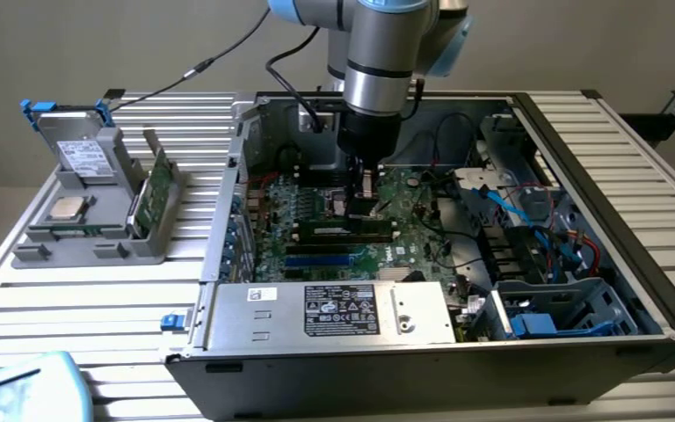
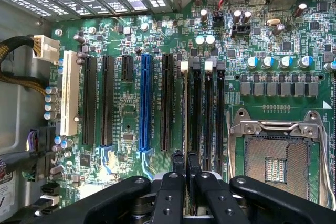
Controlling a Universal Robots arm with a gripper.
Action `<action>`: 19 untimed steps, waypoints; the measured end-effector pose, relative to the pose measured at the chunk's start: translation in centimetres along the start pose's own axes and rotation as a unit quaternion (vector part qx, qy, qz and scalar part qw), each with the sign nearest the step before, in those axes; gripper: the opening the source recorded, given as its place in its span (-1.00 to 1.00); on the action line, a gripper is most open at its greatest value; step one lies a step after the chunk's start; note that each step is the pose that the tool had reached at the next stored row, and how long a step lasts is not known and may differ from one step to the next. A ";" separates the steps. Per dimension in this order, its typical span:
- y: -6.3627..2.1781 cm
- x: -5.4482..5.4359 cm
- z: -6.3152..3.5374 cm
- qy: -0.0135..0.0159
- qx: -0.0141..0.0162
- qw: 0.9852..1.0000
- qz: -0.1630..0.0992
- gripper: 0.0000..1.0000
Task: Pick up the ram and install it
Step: 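Press down the ram until it locks into place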
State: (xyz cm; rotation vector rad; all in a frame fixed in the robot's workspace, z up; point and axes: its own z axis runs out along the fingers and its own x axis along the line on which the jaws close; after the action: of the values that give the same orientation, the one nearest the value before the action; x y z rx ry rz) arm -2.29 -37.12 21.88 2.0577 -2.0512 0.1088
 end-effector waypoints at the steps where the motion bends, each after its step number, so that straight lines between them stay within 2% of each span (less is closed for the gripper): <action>1: 0.00 0.0 0.00 0.000 0.000 1.000 0.000 -0.73; 3: 0.01 0.0 0.01 0.000 0.000 1.000 0.000 -0.69; 4: 0.01 0.0 0.01 0.000 0.000 1.000 0.000 -0.57; 5: 0.00 0.0 0.01 0.000 0.000 1.000 0.000 -0.57; 6: 0.00 0.0 0.00 0.000 0.000 1.000 0.000 -0.44; 12: 0.00 0.0 0.00 0.000 0.000 1.000 0.000 -0.44; 19: 0.07 0.1 -0.51 0.000 0.000 1.000 0.000 -0.44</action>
State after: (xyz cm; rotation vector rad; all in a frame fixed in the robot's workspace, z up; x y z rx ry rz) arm -2.30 -37.14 22.41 2.0578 -2.0510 0.1088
